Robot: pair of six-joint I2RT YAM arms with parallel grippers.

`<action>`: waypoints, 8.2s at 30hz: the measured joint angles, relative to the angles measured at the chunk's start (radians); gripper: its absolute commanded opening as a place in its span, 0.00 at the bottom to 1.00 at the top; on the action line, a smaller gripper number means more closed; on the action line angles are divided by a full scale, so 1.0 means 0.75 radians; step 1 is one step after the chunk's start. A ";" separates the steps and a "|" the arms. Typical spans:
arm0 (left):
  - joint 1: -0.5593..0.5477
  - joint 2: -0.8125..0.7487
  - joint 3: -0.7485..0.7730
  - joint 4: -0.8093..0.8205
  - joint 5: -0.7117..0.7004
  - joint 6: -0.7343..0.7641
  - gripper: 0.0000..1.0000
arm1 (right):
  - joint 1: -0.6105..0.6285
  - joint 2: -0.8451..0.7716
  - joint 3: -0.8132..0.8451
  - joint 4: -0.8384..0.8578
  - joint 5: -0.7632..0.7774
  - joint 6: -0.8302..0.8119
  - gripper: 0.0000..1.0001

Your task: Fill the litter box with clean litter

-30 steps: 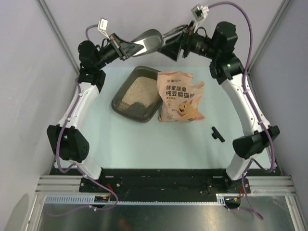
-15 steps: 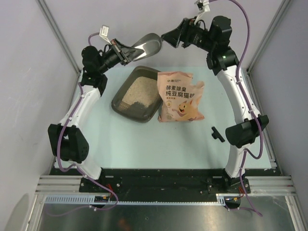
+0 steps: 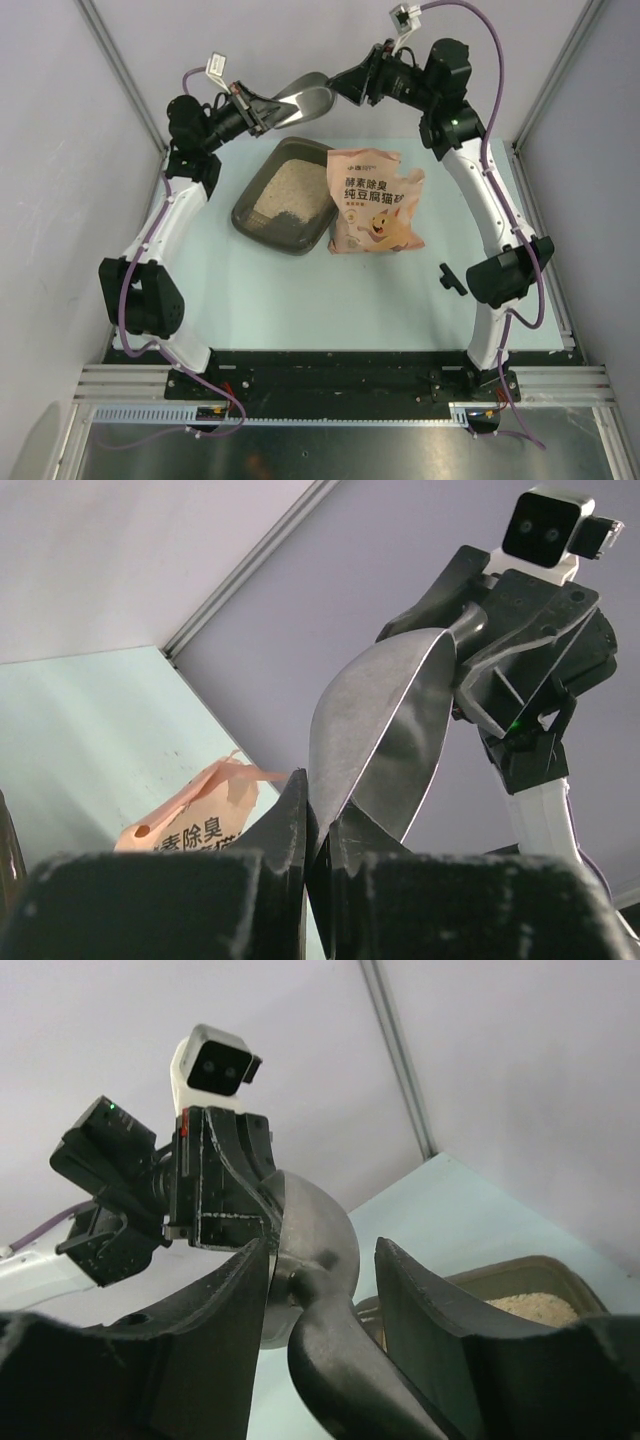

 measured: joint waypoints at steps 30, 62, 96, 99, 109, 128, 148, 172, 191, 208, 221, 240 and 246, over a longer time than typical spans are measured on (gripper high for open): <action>0.014 0.000 -0.172 0.037 0.190 0.426 0.72 | -0.093 -0.228 -0.408 0.011 -0.247 -0.083 0.00; -0.511 -0.257 -0.292 -0.375 -0.616 1.878 0.23 | -0.123 -0.406 -0.633 -0.115 -0.257 -0.193 0.00; -0.483 -0.193 -0.269 -0.466 -0.462 1.790 0.00 | -0.271 -0.577 -0.914 -0.083 -0.401 -0.179 0.59; -0.483 -0.193 -0.269 -0.465 -0.453 1.788 0.00 | -0.271 -0.569 -0.914 -0.049 -0.376 -0.156 0.51; -0.483 -0.193 -0.269 -0.465 -0.450 1.779 0.00 | -0.229 -0.554 -0.914 -0.035 -0.360 -0.163 0.44; -0.483 -0.192 -0.269 -0.465 -0.439 1.777 0.00 | -0.198 -0.549 -0.914 -0.085 -0.311 -0.240 0.32; -0.482 -0.191 -0.269 -0.466 -0.436 1.777 0.00 | -0.184 -0.534 -0.914 -0.105 -0.303 -0.258 0.34; -0.401 0.126 0.130 -0.537 -0.306 1.785 0.88 | -0.889 -0.444 -0.667 -0.171 -0.271 -0.115 0.00; -0.400 0.392 0.310 -0.850 -0.017 1.869 0.00 | -0.554 -0.420 -0.399 -0.895 -0.054 -0.929 0.00; -0.504 0.035 -0.038 -0.920 0.035 1.835 0.00 | -0.521 -0.391 -0.167 -1.437 -0.026 -1.375 0.00; -0.505 -0.040 -0.122 -0.908 0.009 1.799 0.00 | -0.329 -0.540 -0.333 -1.522 0.058 -1.540 0.00; -0.532 -0.141 -0.226 -0.862 -0.043 1.655 0.00 | -0.137 -0.552 -0.690 -1.127 0.569 -0.876 0.00; -0.535 -0.151 -0.228 -0.857 -0.084 1.623 0.00 | -0.093 -0.595 -0.843 -0.948 0.708 -0.717 0.00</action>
